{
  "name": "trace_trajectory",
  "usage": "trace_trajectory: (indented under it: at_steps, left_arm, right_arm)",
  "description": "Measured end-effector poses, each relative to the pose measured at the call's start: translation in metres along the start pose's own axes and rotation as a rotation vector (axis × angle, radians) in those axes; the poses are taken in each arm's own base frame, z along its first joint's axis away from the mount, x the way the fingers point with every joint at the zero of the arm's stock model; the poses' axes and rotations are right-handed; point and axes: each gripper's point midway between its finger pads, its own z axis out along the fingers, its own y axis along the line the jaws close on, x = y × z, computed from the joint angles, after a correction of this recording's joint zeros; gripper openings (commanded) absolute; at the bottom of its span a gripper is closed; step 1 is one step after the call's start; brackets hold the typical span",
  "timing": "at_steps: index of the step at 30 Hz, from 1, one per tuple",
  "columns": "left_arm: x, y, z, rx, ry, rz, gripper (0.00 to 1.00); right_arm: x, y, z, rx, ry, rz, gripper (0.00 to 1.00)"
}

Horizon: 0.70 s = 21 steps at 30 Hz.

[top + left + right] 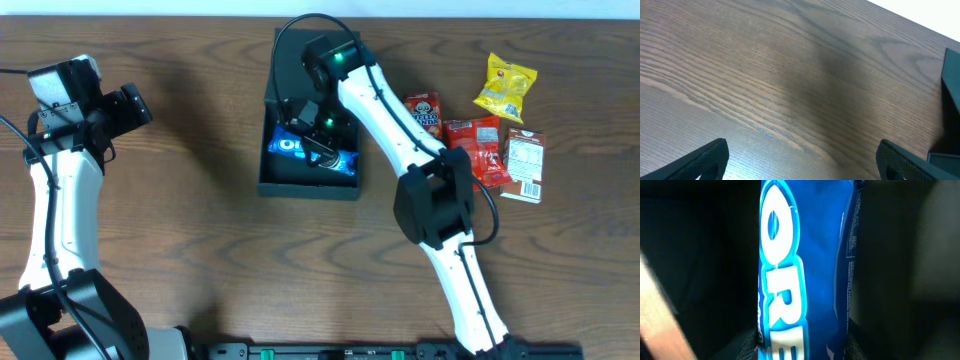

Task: Pack container
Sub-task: 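Carry the Oreo pack left and lower it into the box, then release the Oreo pack flat in the box and lift the right gripper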

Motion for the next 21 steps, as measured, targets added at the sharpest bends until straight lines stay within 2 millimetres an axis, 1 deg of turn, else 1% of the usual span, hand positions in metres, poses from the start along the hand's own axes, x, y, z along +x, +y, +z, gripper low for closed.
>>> trace_trajectory:
  at_steps: [3, 6, 7, 12, 16, 17, 18, 20, 21]
  left_arm:
    - [0.000, 0.000, 0.000, 0.000, 0.000, 0.000, 0.95]
    - [0.000, 0.000, 0.000, 0.000, 0.000, 0.000, 0.95]
    - [0.000, 0.000, 0.000, 0.000, 0.000, 0.000, 0.95]
    - [0.000, 0.000, 0.000, 0.000, -0.001, 0.020, 0.95]
    - [0.000, 0.000, 0.000, 0.000, -0.001, 0.023, 0.95]
    - [0.000, 0.000, 0.000, 0.000, 0.000, 0.025, 0.95]
    - [0.000, 0.000, 0.000, 0.000, -0.001, 0.026, 0.95]
    - [-0.001, 0.000, 0.000, 0.000, -0.002, 0.026, 0.95]
    - [-0.001, 0.000, 0.000, 0.000, -0.003, 0.026, 0.95]
  right_arm:
    - [-0.003, 0.014, 0.004, -0.019, 0.013, -0.020, 0.31]
    - [-0.008, 0.025, 0.008, -0.028, 0.023, -0.044, 0.37]
    - [-0.010, 0.029, 0.010, -0.032, 0.023, -0.052, 0.38]
    - [-0.005, 0.036, 0.016, -0.054, 0.047, -0.075, 0.37]
    - [-0.001, 0.035, 0.022, -0.062, 0.064, -0.077, 0.46]
    - [0.001, 0.035, 0.024, -0.063, 0.069, -0.079, 0.51]
    - [0.003, 0.035, 0.026, -0.066, 0.076, -0.083, 0.59]
    - [0.003, 0.035, 0.026, -0.067, 0.076, -0.086, 0.64]
    - [0.003, 0.035, 0.027, -0.067, 0.074, -0.090, 0.65]
